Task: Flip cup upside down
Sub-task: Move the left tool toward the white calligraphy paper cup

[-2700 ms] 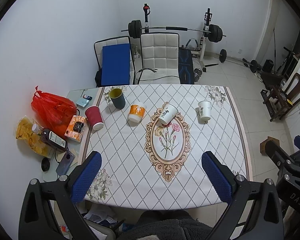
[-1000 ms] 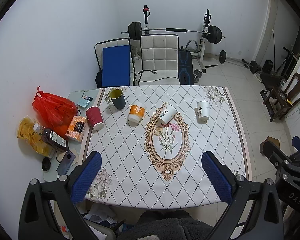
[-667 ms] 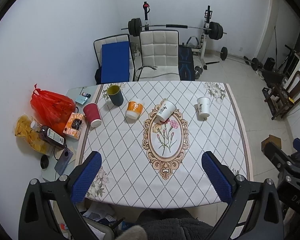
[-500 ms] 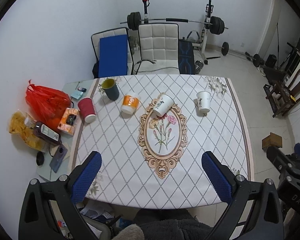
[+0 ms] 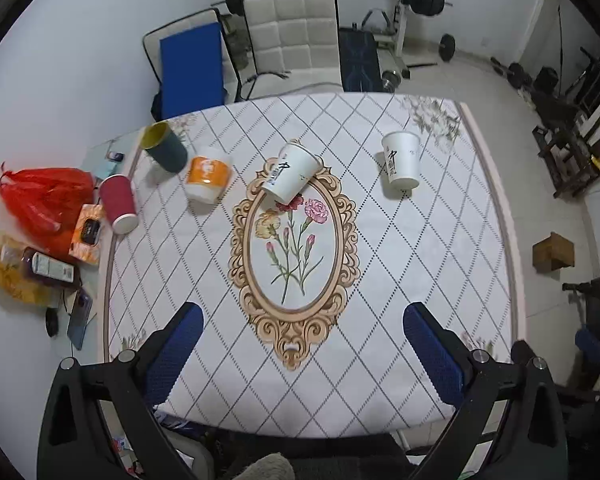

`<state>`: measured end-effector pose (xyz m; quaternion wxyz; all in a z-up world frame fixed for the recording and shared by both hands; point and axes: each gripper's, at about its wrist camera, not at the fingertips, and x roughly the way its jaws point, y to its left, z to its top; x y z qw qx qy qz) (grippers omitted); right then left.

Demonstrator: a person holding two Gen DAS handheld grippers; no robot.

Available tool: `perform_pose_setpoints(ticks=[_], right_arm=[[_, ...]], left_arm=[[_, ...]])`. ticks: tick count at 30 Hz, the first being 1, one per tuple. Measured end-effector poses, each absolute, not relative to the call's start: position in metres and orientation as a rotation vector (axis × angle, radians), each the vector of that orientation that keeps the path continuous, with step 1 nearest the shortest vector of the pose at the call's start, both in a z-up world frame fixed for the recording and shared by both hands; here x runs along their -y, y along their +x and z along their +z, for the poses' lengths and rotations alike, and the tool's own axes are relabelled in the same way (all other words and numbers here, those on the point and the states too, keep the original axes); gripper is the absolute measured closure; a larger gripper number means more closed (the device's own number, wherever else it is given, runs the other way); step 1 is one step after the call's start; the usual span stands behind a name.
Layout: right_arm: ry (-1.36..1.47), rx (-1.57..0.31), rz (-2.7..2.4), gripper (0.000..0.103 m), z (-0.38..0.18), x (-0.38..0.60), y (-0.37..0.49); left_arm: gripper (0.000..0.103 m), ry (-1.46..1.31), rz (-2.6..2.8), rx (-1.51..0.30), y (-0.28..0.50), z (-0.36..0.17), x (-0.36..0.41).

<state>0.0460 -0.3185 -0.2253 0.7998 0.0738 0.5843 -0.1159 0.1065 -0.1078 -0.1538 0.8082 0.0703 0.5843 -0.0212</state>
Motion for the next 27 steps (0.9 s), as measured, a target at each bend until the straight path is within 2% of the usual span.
perform_pose_setpoints(ticks=[15,24,27], right_arm=[[0.209,-1.434,-0.355,0.000,-0.348,0.353,0.143],[0.231,-1.469,-0.397,0.000,-0.386,0.372,0.201],[0.245,-1.479,-0.404,0.000,-0.393,0.377,0.214]], left_arm=[[0.000,0.226,-0.141,-1.398,0.252,-0.262,0.166],[0.001,0.166,-0.224,-1.504,0.324,-0.309,0.206],[0.005,0.144,-0.250,-1.546,0.339,-0.324,0.220]])
